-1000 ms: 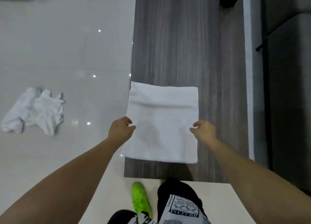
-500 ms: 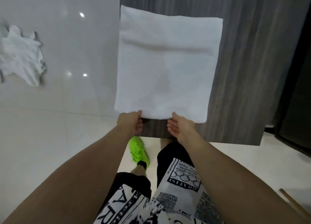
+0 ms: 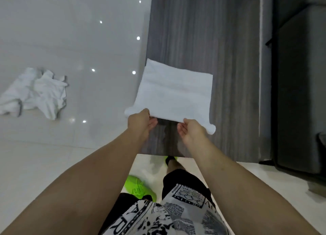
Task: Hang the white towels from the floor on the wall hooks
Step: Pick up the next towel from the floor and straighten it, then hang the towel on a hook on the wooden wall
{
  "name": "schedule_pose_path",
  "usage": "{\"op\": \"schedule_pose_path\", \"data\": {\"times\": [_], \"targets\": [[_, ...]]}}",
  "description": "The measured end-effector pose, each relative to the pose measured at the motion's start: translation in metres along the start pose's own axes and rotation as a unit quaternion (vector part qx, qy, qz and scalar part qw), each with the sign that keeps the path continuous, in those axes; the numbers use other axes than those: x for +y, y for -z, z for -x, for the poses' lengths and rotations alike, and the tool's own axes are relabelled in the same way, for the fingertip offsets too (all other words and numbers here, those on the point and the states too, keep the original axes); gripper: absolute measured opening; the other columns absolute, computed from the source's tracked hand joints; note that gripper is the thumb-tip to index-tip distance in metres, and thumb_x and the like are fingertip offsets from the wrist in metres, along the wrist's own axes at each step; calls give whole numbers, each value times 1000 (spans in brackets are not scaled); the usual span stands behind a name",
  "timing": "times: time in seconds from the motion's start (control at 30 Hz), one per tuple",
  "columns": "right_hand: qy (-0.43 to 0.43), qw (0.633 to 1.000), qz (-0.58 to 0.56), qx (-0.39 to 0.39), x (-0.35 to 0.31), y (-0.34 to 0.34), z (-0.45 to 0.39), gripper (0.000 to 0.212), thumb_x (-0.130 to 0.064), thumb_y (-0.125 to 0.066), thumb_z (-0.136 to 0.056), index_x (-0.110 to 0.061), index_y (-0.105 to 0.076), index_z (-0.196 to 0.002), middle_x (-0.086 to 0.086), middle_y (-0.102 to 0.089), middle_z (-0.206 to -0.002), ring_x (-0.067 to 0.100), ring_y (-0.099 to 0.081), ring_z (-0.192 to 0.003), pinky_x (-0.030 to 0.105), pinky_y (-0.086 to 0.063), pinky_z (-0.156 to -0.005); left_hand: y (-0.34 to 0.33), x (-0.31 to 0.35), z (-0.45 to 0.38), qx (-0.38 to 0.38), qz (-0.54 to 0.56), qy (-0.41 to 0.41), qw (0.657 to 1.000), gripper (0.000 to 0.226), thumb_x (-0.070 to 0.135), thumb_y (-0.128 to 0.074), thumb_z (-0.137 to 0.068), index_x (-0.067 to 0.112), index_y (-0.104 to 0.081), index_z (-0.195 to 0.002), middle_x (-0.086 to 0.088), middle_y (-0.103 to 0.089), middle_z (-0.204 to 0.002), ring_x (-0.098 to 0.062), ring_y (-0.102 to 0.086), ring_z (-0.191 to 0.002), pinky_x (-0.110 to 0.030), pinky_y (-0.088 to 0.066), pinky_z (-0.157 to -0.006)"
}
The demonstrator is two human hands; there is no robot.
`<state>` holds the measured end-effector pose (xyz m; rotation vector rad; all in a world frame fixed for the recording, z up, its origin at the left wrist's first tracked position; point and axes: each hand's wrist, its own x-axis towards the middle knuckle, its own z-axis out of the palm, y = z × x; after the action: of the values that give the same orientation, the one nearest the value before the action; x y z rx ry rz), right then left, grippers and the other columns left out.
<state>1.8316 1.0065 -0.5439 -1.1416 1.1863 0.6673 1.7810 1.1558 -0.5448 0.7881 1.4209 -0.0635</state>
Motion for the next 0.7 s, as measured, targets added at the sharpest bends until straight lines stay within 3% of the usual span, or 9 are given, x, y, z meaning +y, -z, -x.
{"op": "schedule_pose_path", "data": {"times": [0.1,0.2,0.37,0.43,0.5,0.57,0.7], "targets": [[83,996,5,-42,-15,-23,67,20,3,-66,-86,2,-63,-105,14,-67,-79,19,-64,-59,24,-57,-53,16,52,47,-37,28,-75,996,34,4,-57,-85,-3,-55,-118,-19,-69,-102,-25,-73,-78,-33,-62,-67],[170,981,30,-87,-26,-45,140,13,5,-69,-81,2,-65,-92,15,-67,-72,20,-63,-55,25,-55,-52,46,104,99,-57,18,-164,985,23,1,-61,-85,4,-59,-108,-20,-68,-99,-27,-74,-76,-34,-62,-65],[380,905,98,-162,-24,-78,266,28,6,-68,-81,-12,-67,-103,13,-71,-84,20,-65,-55,24,-55,-51,117,182,188,-79,27,-291,953,12,3,-68,-83,3,-71,-95,-17,-68,-88,-24,-71,-67,-30,-61,-64],[473,845,178,-175,-14,-90,308,23,-3,-71,-81,-12,-73,-102,6,-73,-79,14,-69,-58,25,-60,-60,157,206,217,-59,-25,-369,927,14,-1,-65,-83,7,-74,-91,-14,-70,-94,-23,-72,-72,-28,-61,-67],[566,756,279,-172,-1,-105,344,20,-18,-74,-79,-15,-77,-99,-1,-74,-77,11,-71,-70,27,-60,-73,205,228,241,-3,-117,-454,883,27,-3,-63,-77,15,-75,-92,-8,-70,-98,-20,-70,-82,-28,-60,-75],[634,657,363,-185,14,-122,377,22,-27,-77,-78,-19,-76,-99,-6,-73,-81,9,-69,-78,22,-56,-77,256,247,264,77,-217,-526,819,28,2,-62,-74,19,-77,-91,-3,-70,-93,-19,-67,-85,-28,-58,-77],[736,461,458,-191,57,-174,442,17,-29,-72,-85,-19,-77,-99,-7,-66,-80,13,-63,-83,22,-45,-76,358,275,300,231,-319,-595,701,19,17,-58,-80,19,-75,-73,0,-69,-72,-20,-63,-77,-26,-49,-65]]}}
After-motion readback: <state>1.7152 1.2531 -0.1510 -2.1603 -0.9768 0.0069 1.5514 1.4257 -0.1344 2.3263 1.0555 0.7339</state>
